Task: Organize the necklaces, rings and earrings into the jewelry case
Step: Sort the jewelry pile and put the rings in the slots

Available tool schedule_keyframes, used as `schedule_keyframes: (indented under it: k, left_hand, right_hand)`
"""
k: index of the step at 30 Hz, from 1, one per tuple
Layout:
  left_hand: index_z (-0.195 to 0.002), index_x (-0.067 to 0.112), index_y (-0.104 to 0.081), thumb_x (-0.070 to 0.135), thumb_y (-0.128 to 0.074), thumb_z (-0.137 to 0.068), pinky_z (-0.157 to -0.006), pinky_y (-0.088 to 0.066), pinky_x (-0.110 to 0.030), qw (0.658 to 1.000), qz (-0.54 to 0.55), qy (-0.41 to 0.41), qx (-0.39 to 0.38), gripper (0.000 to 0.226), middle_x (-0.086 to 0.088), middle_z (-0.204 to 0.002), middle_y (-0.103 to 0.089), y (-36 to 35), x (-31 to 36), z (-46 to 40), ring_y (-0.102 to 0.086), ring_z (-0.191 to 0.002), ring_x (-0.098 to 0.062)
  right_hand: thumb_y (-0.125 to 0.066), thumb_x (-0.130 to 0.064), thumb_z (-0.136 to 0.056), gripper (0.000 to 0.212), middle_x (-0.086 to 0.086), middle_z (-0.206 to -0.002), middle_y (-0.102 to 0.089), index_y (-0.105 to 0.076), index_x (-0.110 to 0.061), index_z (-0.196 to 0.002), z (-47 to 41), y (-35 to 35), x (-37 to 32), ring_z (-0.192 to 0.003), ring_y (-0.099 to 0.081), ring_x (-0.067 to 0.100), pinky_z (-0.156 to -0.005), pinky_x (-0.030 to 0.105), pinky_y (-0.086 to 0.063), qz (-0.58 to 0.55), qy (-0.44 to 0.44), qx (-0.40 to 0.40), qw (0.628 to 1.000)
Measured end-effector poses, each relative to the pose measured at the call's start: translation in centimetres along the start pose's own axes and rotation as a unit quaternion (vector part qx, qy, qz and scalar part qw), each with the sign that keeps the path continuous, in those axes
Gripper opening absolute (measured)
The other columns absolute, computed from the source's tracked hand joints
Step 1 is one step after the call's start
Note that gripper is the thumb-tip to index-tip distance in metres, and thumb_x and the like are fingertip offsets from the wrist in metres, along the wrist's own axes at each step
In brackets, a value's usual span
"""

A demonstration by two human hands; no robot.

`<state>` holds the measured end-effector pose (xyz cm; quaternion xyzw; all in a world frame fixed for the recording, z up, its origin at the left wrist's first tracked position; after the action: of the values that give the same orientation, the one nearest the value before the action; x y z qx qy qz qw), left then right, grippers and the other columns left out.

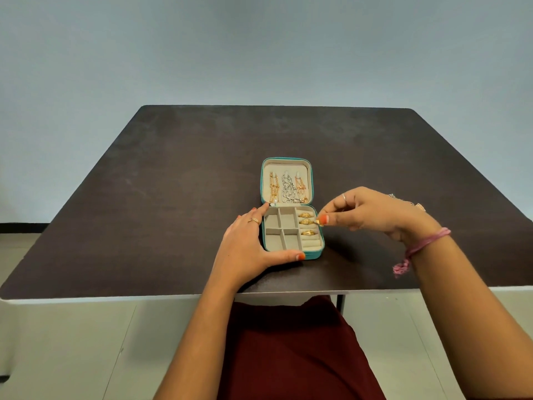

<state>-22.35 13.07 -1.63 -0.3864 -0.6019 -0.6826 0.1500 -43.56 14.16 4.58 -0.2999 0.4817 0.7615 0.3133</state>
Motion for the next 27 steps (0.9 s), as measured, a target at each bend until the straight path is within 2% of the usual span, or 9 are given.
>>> schedule_keyframes:
  k: [2,4,9,19,24,27]
  left_hand:
    - [-0.148,0.032,-0.025,0.075,-0.072,-0.053,-0.112,-0.032,-0.043,1.000,0.001,0.002,0.001,0.114,0.011,-0.145,-0.041,-0.1,-0.2,0.0,-0.035,-0.133,-0.011]
    - [-0.148,0.031,-0.025,0.078,-0.070,-0.052,-0.112,-0.033,-0.044,1.000,-0.001,0.002,0.001,0.116,0.010,-0.145,-0.041,-0.1,-0.3,0.0,-0.035,-0.134,-0.012]
    - [-0.149,0.031,-0.023,0.078,-0.069,-0.051,-0.113,-0.032,-0.043,1.000,-0.005,0.004,0.001,0.118,0.010,-0.146,-0.040,-0.1,-0.3,0.0,-0.033,-0.136,-0.012]
    - [-0.149,0.030,-0.023,0.074,-0.072,-0.055,-0.113,-0.031,-0.044,1.000,-0.008,0.003,0.000,0.115,0.008,-0.147,-0.040,-0.1,-0.2,0.0,-0.033,-0.136,-0.012]
    - [-0.149,0.031,-0.023,0.074,-0.072,-0.055,-0.113,-0.030,-0.043,1.000,-0.006,0.002,0.003,0.114,0.008,-0.147,-0.040,-0.2,-0.3,0.0,-0.033,-0.136,-0.013]
    - [-0.149,0.030,-0.023,0.076,-0.071,-0.053,-0.113,-0.031,-0.043,1.000,-0.005,0.005,0.002,0.117,0.008,-0.147,-0.040,-0.2,-0.4,0.0,-0.033,-0.136,-0.014]
  right_hand:
    - [-0.066,-0.024,-0.086,0.015,-0.007,-0.098,-0.073,-0.074,-0.018,-0.097,0.0,-0.5,-0.3,-0.096,-0.064,0.006,-0.083,0.023,-0.047,0.017,-0.011,-0.032,0.999]
    - [-0.066,-0.023,-0.086,0.015,-0.004,-0.102,-0.073,-0.074,-0.016,-0.098,-0.2,-1.1,-0.5,-0.104,-0.063,0.010,-0.094,0.026,-0.046,0.037,-0.027,-0.050,0.998]
    - [-0.066,-0.025,-0.087,0.017,0.001,-0.101,-0.072,-0.074,-0.013,-0.096,-0.8,-2.0,-0.5,-0.104,-0.062,0.016,-0.099,0.036,-0.046,0.088,-0.060,-0.039,0.994]
    - [-0.071,-0.029,-0.083,0.018,-0.002,-0.092,-0.073,-0.076,-0.015,-0.094,-0.7,-2.4,-0.9,-0.093,-0.063,0.016,-0.082,0.031,-0.049,0.114,-0.046,0.034,0.992]
    - [-0.073,-0.032,-0.081,0.010,-0.010,-0.083,-0.069,-0.074,-0.024,-0.086,-0.3,-2.7,-0.8,-0.072,-0.056,0.004,-0.060,0.020,-0.042,0.134,-0.029,0.083,0.987]
    - [-0.073,-0.033,-0.080,0.008,-0.007,-0.088,-0.071,-0.073,-0.026,-0.085,-0.2,-2.9,-0.6,-0.079,-0.060,0.008,-0.066,0.023,-0.048,0.133,-0.028,0.096,0.986]
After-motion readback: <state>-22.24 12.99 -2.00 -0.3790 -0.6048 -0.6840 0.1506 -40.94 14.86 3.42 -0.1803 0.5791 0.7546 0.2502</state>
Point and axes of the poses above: each hand's wrist, its own z-axis away from the middle knuckle, its own y-axis out of the back of the hand, x = y × z, the point moved 3 cm from there along -z, towards the middle knuckle
